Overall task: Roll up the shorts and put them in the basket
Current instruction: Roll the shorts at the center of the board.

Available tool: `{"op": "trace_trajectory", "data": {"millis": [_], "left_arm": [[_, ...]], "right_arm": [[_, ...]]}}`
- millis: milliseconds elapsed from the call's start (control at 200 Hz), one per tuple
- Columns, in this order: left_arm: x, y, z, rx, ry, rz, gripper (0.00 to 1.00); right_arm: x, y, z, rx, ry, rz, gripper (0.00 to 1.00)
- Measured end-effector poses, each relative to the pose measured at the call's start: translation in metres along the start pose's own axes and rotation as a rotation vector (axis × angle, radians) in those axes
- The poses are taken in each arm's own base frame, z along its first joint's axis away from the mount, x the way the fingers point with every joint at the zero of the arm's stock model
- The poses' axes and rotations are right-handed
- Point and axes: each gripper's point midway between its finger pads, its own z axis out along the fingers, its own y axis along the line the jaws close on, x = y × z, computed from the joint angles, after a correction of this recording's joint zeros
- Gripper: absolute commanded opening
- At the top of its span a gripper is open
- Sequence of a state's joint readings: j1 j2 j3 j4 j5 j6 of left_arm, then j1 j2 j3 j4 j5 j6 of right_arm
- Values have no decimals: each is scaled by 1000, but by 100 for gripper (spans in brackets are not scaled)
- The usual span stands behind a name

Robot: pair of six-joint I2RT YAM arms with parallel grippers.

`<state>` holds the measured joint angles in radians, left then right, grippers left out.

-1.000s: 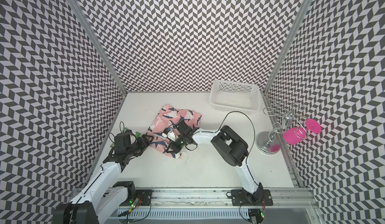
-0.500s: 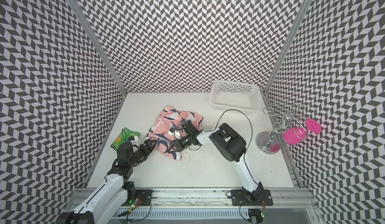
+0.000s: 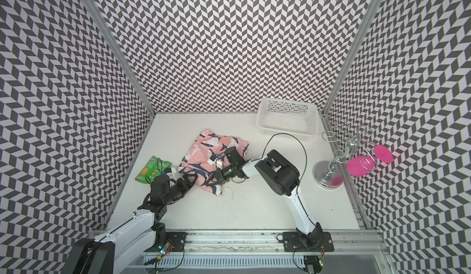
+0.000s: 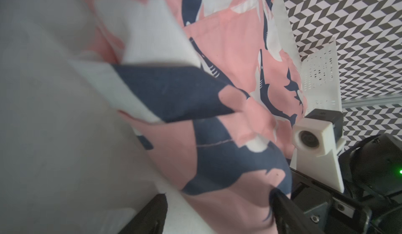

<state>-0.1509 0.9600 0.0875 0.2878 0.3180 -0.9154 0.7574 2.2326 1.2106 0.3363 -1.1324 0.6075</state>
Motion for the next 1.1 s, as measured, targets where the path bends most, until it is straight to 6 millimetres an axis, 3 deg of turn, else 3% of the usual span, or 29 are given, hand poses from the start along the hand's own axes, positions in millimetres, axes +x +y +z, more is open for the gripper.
{"op": "trace_trajectory", "data": {"millis": [185,295,386,561,631,746,871,896,1001,1097], "left_arm": [[-6,-3,7,11,-17,5,80],[-8,-3,12,10,-19,-4,69],[-9,-1,18,-1,-11,-16,51],[-12,-1,28,-18,9,-30,0],[-12,-5,29,-17,17,-17,0],[-15,-9,32,-41,35,-15,0],[-21,-13,32,-63,38,-10,0],[-21,-13,32,-69,40,-11,0],[-22,-12,32,-93,52,-19,0],[-21,-11,32,-114,65,-27,0]], "right_arm": [[0,0,-1,-6,-3,8,0],[1,0,0,-13,-1,9,0],[1,-1,1,-21,3,11,0],[1,0,1,-23,0,12,0],[1,-2,1,-13,-1,8,5],[-2,-4,-3,51,-15,-20,33],[-9,2,-14,214,-55,-108,45],[-11,4,-17,253,-65,-130,53],[-19,12,-29,429,-105,-244,55],[-19,21,-28,601,-121,-390,56]]}}
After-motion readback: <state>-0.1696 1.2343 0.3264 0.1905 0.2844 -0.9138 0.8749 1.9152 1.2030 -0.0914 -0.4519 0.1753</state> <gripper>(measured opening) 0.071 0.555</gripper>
